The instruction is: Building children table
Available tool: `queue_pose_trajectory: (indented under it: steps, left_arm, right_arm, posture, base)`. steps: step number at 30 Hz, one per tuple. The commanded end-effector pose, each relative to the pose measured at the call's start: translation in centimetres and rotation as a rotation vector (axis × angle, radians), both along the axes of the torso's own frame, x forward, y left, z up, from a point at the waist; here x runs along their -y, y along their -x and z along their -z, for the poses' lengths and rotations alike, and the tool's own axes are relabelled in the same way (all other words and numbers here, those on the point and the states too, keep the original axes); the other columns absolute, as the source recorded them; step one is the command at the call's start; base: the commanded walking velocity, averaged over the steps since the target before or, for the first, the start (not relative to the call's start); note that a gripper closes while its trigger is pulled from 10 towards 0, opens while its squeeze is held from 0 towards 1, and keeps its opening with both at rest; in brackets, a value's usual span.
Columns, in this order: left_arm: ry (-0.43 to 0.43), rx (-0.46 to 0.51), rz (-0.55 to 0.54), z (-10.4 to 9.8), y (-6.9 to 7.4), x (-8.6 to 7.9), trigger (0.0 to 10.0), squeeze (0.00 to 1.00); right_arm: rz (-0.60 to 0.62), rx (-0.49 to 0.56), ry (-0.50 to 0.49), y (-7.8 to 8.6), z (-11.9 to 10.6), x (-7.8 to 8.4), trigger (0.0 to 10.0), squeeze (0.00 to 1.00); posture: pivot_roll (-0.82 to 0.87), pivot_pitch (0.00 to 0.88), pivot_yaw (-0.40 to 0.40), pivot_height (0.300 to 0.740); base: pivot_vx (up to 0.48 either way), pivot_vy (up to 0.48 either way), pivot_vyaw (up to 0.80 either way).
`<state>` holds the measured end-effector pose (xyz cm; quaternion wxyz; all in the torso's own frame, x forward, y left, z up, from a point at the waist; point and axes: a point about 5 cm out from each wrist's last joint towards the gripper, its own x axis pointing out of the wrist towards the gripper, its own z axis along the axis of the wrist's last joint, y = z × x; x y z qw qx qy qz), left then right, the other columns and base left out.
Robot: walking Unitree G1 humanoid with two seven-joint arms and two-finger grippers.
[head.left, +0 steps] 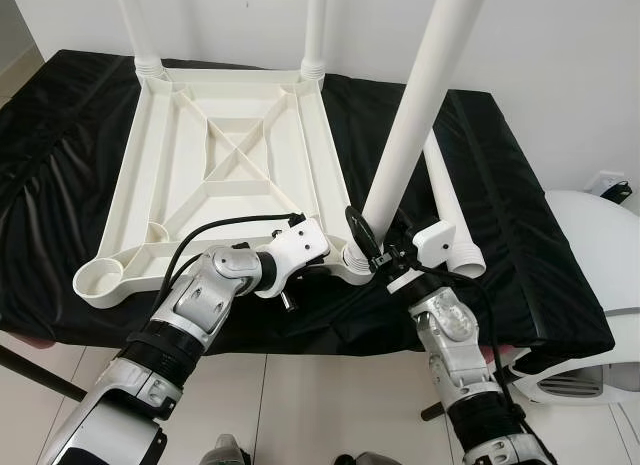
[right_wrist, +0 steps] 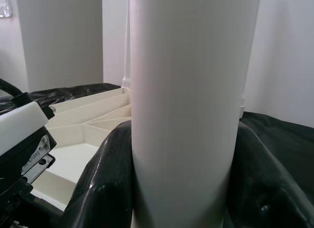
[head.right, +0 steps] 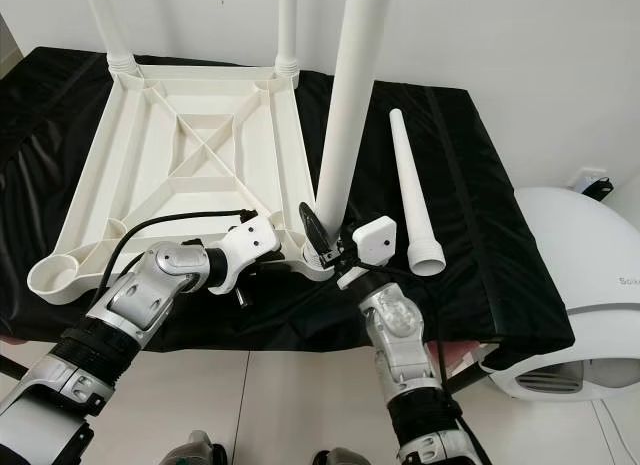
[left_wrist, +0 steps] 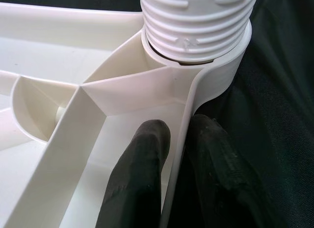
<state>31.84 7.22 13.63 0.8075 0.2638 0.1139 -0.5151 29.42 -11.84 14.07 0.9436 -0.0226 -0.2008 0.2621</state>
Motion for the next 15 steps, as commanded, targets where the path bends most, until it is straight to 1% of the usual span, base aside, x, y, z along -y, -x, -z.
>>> queue_pose_trajectory:
  steps: [1, 4, 8, 14, 15]
  left_arm:
    - [0.004, 0.036, 0.032, -1.1, -0.1, -0.3, 10.0, 0.0]
    - [0.005, 0.036, 0.031, -1.0, -0.1, -0.3, 10.0, 0.0]
    - [0.003, 0.033, 0.034, -1.0, 0.0, -0.2, 10.0, 0.0]
    - [0.004, 0.033, 0.035, -1.0, -0.1, -0.2, 10.0, 0.0]
    - [0.004, 0.033, 0.036, -1.0, -0.1, -0.2, 10.0, 0.0]
  right_arm:
    - [0.147, -0.274, 0.041, 0.3, 5.0, 4.2, 10.0, 0.0]
    - [0.132, -0.271, 0.046, 0.4, 5.0, 4.4, 10.0, 0.0]
    - [0.085, -0.299, 0.051, 0.3, 5.3, 5.1, 10.0, 0.0]
    - [0.091, -0.305, 0.061, 0.1, 5.3, 5.7, 10.0, 0.0]
    - [0.068, -0.326, 0.038, 0.0, 5.4, 5.9, 10.0, 0.0]
  posture:
    - [0.02, 0.044, -0.034, 0.74]
    - [0.02, 0.044, -0.033, 0.74]
    - [0.01, 0.044, -0.03, 0.74]
    - [0.01, 0.048, -0.029, 0.74]
    - [0.01, 0.051, -0.028, 0.74]
  base:
    - [0.0, 0.0, 0.0]
    - [0.0, 0.0, 0.0]
    - [0.0, 0.0, 0.0]
    - [0.0, 0.0, 0.0]
    - [0.0, 0.0, 0.0]
